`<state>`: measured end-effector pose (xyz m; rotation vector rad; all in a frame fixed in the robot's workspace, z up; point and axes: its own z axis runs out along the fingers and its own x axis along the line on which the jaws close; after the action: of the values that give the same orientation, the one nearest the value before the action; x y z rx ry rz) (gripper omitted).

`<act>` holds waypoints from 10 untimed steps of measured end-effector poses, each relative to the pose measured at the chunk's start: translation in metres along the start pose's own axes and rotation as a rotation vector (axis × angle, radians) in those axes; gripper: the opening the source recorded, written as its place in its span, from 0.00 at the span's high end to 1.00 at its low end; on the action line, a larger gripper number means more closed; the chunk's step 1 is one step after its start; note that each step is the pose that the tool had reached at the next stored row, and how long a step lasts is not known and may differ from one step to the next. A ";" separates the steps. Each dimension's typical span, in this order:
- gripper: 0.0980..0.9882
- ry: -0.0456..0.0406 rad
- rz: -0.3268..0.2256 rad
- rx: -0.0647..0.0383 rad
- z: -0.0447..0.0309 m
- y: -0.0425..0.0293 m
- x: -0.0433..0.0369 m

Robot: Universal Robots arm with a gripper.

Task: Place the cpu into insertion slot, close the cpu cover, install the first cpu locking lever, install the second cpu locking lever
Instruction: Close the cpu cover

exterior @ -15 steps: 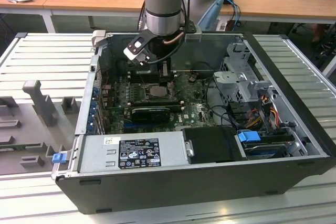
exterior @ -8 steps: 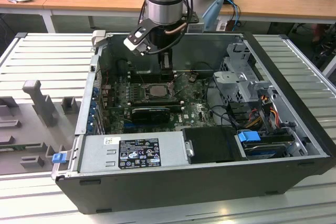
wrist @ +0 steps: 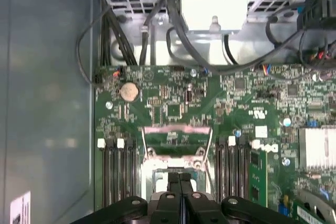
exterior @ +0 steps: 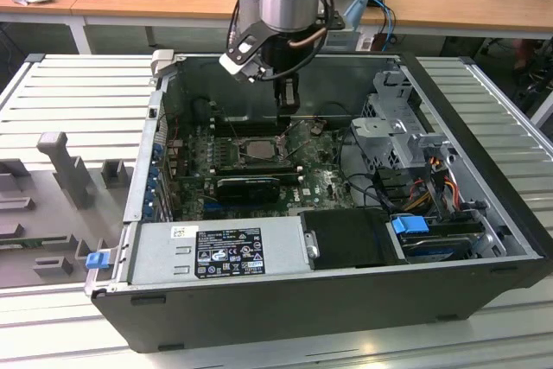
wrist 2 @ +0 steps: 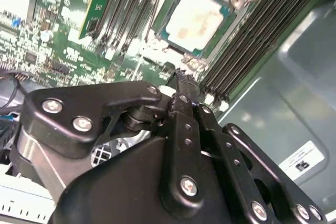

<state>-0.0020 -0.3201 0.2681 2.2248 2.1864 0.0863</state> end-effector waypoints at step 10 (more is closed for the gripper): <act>0.99 -0.0005 0.000 0.009 0.0004 0.0268 0.0005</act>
<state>0.0247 -0.3201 0.2691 2.2295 2.1904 0.0763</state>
